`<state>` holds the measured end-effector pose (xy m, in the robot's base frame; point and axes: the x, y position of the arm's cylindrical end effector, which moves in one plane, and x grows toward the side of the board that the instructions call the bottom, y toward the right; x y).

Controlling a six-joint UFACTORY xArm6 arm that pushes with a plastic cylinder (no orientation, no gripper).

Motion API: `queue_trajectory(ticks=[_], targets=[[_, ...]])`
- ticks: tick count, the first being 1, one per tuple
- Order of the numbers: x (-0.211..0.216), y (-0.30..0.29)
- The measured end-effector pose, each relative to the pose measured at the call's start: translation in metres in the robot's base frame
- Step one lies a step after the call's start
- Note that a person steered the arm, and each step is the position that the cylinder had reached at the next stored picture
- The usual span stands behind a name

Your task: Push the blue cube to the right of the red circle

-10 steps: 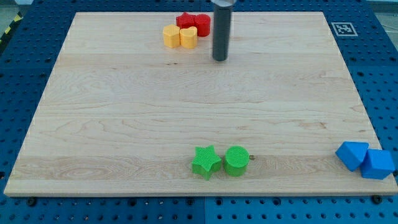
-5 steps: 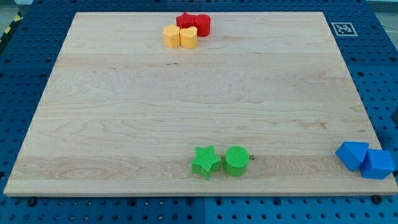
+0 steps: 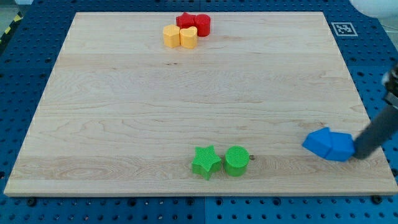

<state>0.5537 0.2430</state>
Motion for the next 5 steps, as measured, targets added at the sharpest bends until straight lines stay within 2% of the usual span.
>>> queue_trajectory(ticks=[1, 2, 3, 4, 5], targets=[[-0.035, -0.027], [-0.031, -0.010], [0.015, 0.018], [0.029, 0.003], [0.000, -0.023]])
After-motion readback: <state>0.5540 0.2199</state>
